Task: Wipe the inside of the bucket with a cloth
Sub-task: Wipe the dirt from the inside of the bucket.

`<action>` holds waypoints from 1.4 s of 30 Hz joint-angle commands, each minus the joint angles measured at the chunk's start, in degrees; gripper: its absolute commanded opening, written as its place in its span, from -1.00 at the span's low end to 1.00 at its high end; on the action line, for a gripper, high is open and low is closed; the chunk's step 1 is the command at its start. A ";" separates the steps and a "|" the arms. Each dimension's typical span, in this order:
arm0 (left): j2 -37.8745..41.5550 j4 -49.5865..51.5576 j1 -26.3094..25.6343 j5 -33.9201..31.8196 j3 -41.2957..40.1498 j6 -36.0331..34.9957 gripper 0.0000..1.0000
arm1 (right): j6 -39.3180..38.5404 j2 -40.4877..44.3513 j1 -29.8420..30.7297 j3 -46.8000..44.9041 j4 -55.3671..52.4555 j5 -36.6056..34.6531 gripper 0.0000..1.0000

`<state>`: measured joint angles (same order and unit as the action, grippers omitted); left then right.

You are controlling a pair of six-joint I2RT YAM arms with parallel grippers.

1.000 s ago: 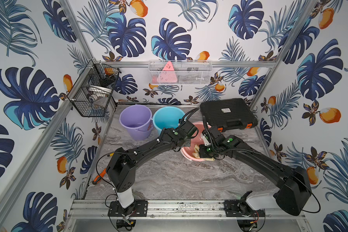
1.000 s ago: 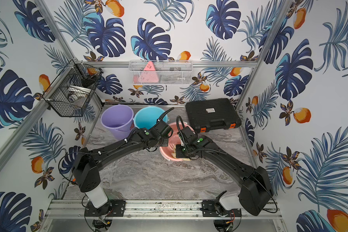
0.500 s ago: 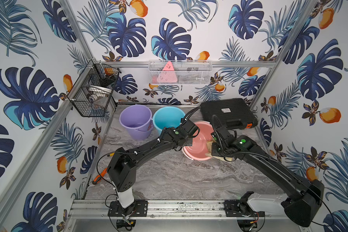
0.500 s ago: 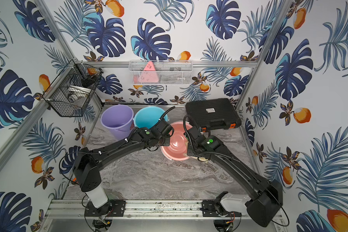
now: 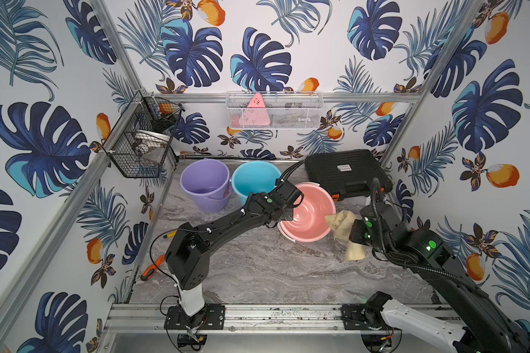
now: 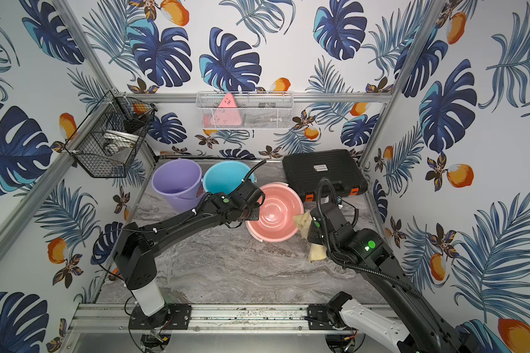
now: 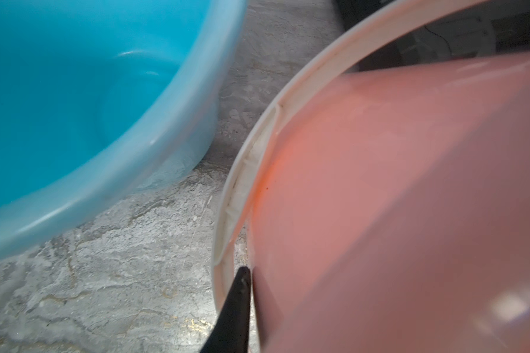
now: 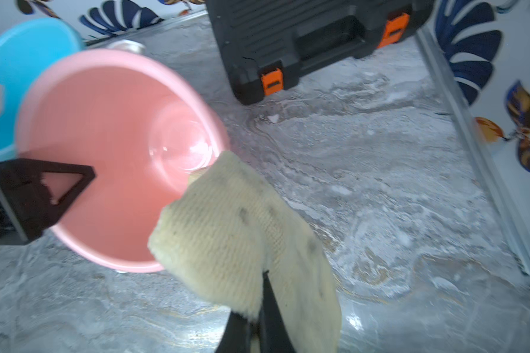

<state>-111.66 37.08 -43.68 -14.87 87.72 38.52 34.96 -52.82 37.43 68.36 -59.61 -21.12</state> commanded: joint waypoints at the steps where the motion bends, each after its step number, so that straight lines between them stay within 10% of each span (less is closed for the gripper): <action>1: -0.56 -3.07 -0.58 4.16 1.35 -1.17 -1.00 | -4.70 -1.61 -0.03 -0.84 13.20 8.21 -1.00; 12: -0.49 2.79 -3.14 12.68 6.16 -2.21 -1.00 | -9.07 -16.96 -0.14 -0.99 27.42 1.46 -1.00; 27: 3.11 3.82 -3.29 22.26 6.07 0.14 -1.00 | -10.55 -16.04 -0.87 -11.52 38.87 -17.46 -1.00; 42: -5.05 14.82 -3.08 22.82 20.52 -0.06 -1.00 | -19.28 -19.67 -1.04 -11.73 36.75 -8.54 -1.00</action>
<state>-116.49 53.43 -46.81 5.56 107.18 39.00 17.96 -71.66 36.53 55.94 -21.98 -31.18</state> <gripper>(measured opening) 0.159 0.063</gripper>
